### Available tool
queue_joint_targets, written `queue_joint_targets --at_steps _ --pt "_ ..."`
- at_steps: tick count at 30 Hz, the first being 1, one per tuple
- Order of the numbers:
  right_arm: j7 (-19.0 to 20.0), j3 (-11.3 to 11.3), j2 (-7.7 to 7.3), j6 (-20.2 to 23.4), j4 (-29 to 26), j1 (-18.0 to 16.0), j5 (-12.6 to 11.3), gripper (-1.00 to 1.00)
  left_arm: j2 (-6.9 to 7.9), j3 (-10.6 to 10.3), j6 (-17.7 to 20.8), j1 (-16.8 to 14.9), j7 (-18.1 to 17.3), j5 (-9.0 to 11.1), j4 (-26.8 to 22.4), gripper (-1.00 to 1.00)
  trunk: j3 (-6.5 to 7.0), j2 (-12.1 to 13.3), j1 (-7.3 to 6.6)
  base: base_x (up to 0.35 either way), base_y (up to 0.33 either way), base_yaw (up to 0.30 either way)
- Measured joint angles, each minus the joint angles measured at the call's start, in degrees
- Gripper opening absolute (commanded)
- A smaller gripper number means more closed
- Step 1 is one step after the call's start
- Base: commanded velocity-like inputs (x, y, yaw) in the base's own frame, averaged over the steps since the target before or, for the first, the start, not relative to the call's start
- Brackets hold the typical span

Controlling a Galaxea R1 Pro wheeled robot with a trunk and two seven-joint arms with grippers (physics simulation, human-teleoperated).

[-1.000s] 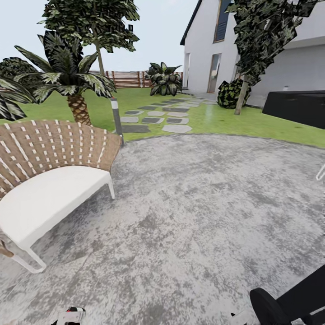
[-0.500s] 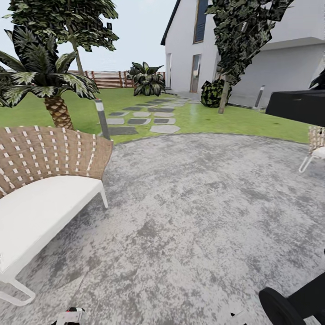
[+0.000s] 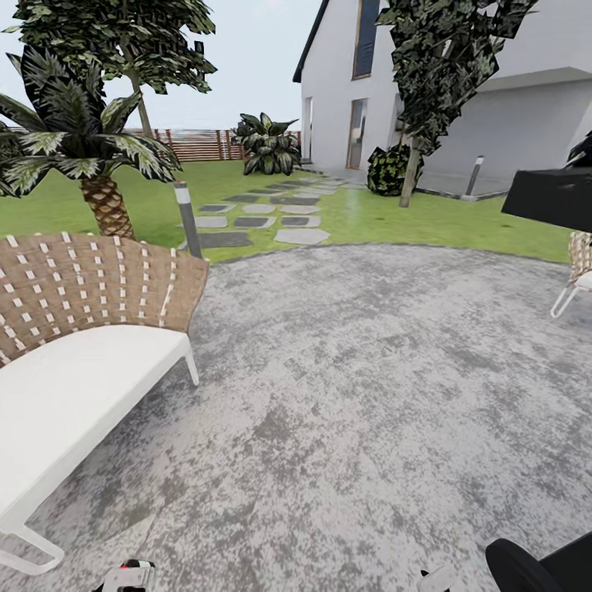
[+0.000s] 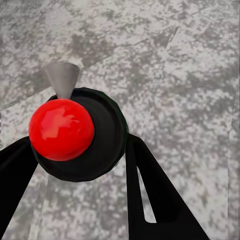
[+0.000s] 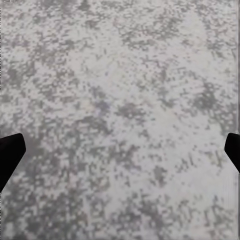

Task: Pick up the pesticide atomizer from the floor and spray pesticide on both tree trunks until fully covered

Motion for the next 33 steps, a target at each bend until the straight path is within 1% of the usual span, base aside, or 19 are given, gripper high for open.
queue_joint_targets --at_steps 7,15,33 --pt "0.0 0.0 0.00 0.0 0.0 0.0 0.0 1.00 -0.01 0.1 0.1 0.0 0.0 0.0 0.0 -1.00 1.26 2.8 -1.54 0.000 0.000 0.000" --pt "0.0 0.1 0.08 0.0 1.8 0.0 -0.1 1.00 0.00 0.1 0.2 0.0 0.0 0.0 0.0 -1.00 2.72 6.0 -3.30 0.000 0.000 0.000" --pt "0.0 0.1 0.08 0.0 1.9 0.0 -0.1 1.00 0.00 0.1 0.2 0.0 0.0 0.0 0.0 -1.00 7.44 13.2 -7.25 0.000 0.000 0.000"
